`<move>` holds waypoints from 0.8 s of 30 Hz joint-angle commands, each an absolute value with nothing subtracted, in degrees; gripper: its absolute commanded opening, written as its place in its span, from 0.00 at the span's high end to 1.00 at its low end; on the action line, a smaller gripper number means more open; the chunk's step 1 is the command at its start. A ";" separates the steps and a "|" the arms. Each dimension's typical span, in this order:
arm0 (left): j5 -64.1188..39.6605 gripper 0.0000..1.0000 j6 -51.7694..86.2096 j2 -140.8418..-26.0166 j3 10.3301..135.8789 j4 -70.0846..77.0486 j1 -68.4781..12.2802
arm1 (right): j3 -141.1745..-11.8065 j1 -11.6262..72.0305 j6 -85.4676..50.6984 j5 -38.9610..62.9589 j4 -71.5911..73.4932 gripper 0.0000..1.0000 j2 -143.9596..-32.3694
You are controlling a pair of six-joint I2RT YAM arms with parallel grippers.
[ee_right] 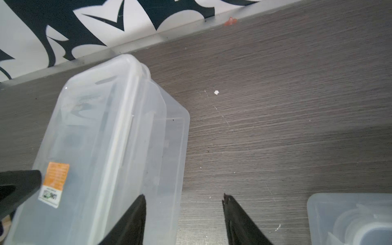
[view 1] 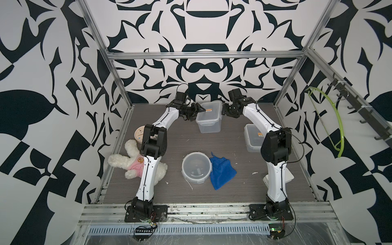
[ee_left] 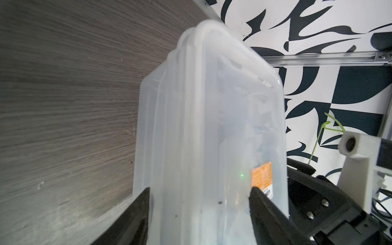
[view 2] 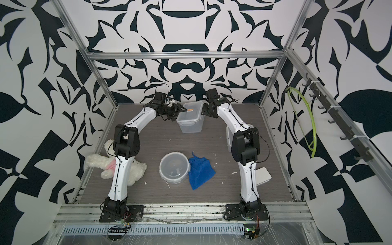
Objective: Wipe the insides of the lunch boxes
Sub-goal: Open the fastener of the lunch box.
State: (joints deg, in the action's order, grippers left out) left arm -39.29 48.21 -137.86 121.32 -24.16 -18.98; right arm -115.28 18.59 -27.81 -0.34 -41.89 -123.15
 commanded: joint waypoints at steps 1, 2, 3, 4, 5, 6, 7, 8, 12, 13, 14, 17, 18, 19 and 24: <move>-42.24 0.29 48.52 -135.00 120.37 -20.67 -20.83 | -112.18 19.56 -26.63 2.56 -41.53 0.51 -122.22; -42.21 0.29 48.36 -135.09 120.00 -20.41 -20.83 | -110.97 19.44 -26.58 2.67 -41.21 0.53 -122.09; -41.81 0.29 48.05 -135.11 119.69 -20.60 -20.84 | -109.58 19.18 -26.83 2.93 -40.73 0.54 -121.93; -41.41 0.29 47.78 -135.24 119.37 -20.83 -20.83 | -108.30 18.86 -27.11 3.32 -40.29 0.54 -121.90; -41.19 0.30 47.57 -135.31 119.00 -20.82 -20.83 | -107.06 18.58 -27.45 3.88 -39.73 0.55 -121.82; -40.84 0.30 47.27 -135.46 118.67 -20.98 -20.83 | -105.63 18.18 -27.88 4.43 -39.22 0.53 -121.66; -40.70 0.30 47.15 -135.63 118.34 -20.95 -20.83 | -104.17 17.75 -28.24 5.16 -38.33 0.49 -121.49; -40.44 0.30 46.95 -135.82 118.05 -20.92 -20.84 | -102.90 17.45 -28.62 5.61 -37.71 0.46 -121.26; -39.13 0.31 45.83 -136.57 117.30 -22.24 -20.82 | -98.19 16.53 -29.18 5.15 -36.45 0.38 -119.28; -38.94 0.31 45.41 -136.62 117.28 -22.64 -20.83 | -97.09 16.37 -29.19 4.73 -36.30 0.38 -118.49; -38.93 0.31 45.29 -136.65 117.17 -22.83 -20.83 | -96.36 16.18 -29.18 4.37 -36.23 0.39 -117.69; -39.21 0.30 45.36 -135.84 116.58 -22.69 -20.83 | -94.86 15.84 -29.16 3.18 -36.18 0.42 -114.88; -39.40 0.29 45.42 -135.35 116.47 -22.46 -20.83 | -95.15 15.89 -29.14 2.20 -36.66 0.46 -113.77; -39.61 0.28 45.84 -134.80 116.32 -22.26 -20.83 | -95.95 15.91 -29.10 1.62 -37.10 0.50 -112.78; -40.55 0.22 48.93 -130.93 113.08 -18.09 -20.92 | -104.20 16.25 -27.40 -2.15 -42.28 0.60 -111.01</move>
State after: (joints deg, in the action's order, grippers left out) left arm -39.07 47.68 -135.72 114.52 -20.82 -20.64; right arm -98.56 16.10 -28.34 1.32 -40.53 -114.87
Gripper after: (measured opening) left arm 0.773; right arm 0.402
